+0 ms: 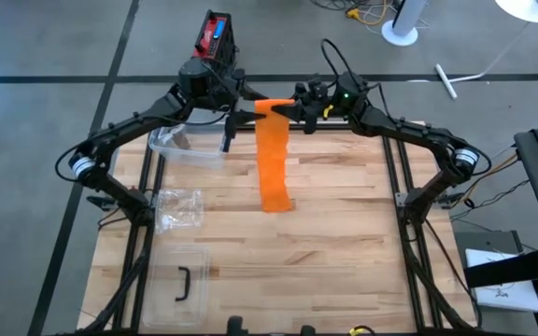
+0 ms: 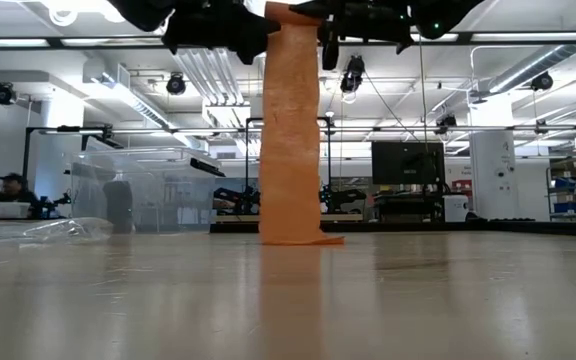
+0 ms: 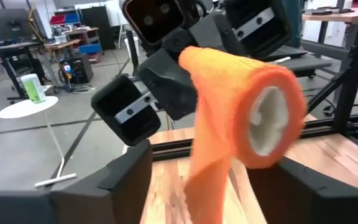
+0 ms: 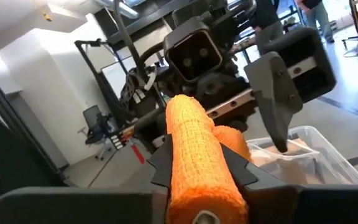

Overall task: Roll bandage
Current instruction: Roll the orange bandage

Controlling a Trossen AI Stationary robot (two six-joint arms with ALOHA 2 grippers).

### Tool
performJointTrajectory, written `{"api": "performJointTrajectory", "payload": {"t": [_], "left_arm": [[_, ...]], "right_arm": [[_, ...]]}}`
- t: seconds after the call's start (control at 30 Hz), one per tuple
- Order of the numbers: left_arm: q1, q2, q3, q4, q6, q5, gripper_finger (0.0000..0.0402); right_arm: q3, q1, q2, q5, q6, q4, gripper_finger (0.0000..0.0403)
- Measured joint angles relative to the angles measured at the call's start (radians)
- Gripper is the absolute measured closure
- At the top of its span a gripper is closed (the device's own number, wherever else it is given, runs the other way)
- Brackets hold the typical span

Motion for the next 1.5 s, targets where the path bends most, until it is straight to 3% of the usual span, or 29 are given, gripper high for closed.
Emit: {"api": "performJointTrajectory", "payload": {"t": [0.17,0.37,0.43,0.77,1.23,1.5], "left_arm": [[-0.013,0.015,0.001,0.038,0.000,0.000,0.0228],[-0.035,0.016,0.001,0.040,0.000,0.001,0.0363],[-0.041,0.016,0.001,0.039,-0.011,0.001,0.0391],[-0.046,0.011,0.002,-0.042,-0.006,0.009,0.0397],[-0.042,0.008,-0.003,-0.069,0.004,0.003,0.0401],[-0.029,-0.013,-0.004,-0.070,0.021,0.000,0.0352]], "right_arm": [[0.000,0.001,-0.001,0.002,-0.010,0.003,0.0350],[0.000,0.001,-0.001,0.012,-0.029,0.018,0.0344],[0.000,0.001,-0.001,0.014,-0.035,0.022,0.0348],[0.000,-0.007,-0.001,0.073,-0.118,0.019,0.0347],[0.017,-0.010,-0.008,0.008,-0.139,0.015,0.0350],[0.017,-0.008,-0.008,-0.012,-0.168,0.007,0.0348]]}}
